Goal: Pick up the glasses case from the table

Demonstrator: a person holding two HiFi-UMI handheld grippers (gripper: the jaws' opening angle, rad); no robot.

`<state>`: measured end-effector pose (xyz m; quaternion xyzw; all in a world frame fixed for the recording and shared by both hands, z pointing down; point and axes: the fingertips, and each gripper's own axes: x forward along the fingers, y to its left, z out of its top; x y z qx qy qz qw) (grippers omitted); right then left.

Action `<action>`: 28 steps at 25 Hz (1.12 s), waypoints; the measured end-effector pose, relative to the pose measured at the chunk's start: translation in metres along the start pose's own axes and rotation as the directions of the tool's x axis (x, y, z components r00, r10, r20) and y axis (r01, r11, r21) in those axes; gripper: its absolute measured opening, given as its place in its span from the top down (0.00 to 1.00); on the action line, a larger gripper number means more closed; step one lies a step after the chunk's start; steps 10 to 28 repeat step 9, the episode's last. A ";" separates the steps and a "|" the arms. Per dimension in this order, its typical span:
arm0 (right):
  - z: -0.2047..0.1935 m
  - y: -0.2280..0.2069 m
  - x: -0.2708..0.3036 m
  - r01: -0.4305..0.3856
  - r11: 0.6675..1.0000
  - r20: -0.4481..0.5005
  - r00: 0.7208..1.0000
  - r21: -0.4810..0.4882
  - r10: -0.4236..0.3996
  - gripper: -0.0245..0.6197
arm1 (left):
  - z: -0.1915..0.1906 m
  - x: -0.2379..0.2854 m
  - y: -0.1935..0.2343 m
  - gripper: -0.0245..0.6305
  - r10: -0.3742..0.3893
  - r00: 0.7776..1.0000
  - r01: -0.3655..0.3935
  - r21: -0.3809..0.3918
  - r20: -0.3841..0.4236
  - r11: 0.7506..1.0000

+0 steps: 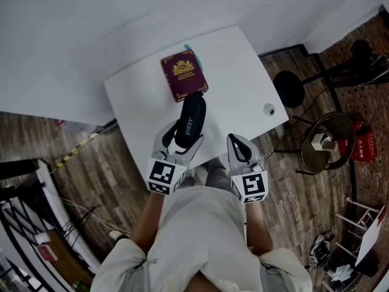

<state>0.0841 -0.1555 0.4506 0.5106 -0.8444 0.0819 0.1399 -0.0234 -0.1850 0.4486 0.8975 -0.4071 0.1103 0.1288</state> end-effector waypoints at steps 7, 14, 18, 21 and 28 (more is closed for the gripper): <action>0.000 0.010 -0.005 0.003 1.000 0.000 1.000 -0.012 -0.003 0.96 | 0.000 -0.009 -0.002 0.45 -0.010 1.000 0.010 0.011 0.014 1.000; 0.000 0.013 -0.006 0.003 1.000 0.002 1.000 -0.013 -0.003 0.96 | 0.000 -0.012 -0.002 0.45 -0.012 1.000 0.012 0.012 0.014 1.000; 0.000 0.013 -0.006 0.003 1.000 0.002 1.000 -0.013 -0.003 0.96 | 0.000 -0.012 -0.002 0.45 -0.012 1.000 0.012 0.012 0.014 1.000; 0.000 0.013 -0.006 0.003 1.000 0.002 1.000 -0.013 -0.003 0.96 | 0.000 -0.012 -0.002 0.45 -0.012 1.000 0.012 0.012 0.014 1.000; 0.000 0.013 -0.006 0.003 1.000 0.002 1.000 -0.013 -0.003 0.96 | 0.000 -0.012 -0.002 0.45 -0.012 1.000 0.012 0.012 0.014 1.000</action>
